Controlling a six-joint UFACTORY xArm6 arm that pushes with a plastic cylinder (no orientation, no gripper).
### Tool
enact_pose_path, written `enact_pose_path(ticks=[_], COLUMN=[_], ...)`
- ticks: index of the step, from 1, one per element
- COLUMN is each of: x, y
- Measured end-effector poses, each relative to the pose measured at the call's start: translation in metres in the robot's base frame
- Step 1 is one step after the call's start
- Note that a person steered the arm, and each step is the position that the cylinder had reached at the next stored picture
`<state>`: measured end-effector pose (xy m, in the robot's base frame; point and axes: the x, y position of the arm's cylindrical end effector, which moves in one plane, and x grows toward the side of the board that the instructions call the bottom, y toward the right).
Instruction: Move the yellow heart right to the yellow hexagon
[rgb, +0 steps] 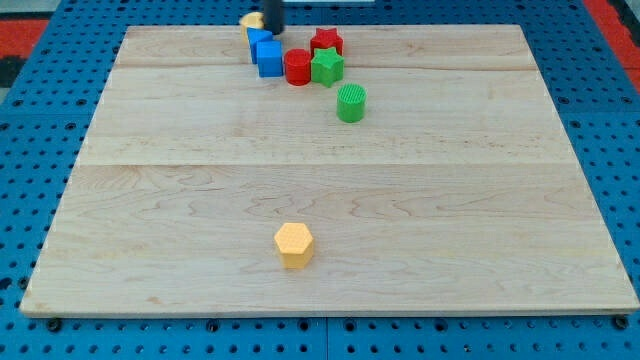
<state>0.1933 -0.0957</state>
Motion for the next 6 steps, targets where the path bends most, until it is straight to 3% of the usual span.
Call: enact_pose_path(ticks=[1,2,3,4,5,6], x=[-0.001,-0.002,0.055,0.072,0.003,-0.001], y=[-0.066,-0.078,-0.075,-0.154,-0.176,-0.175])
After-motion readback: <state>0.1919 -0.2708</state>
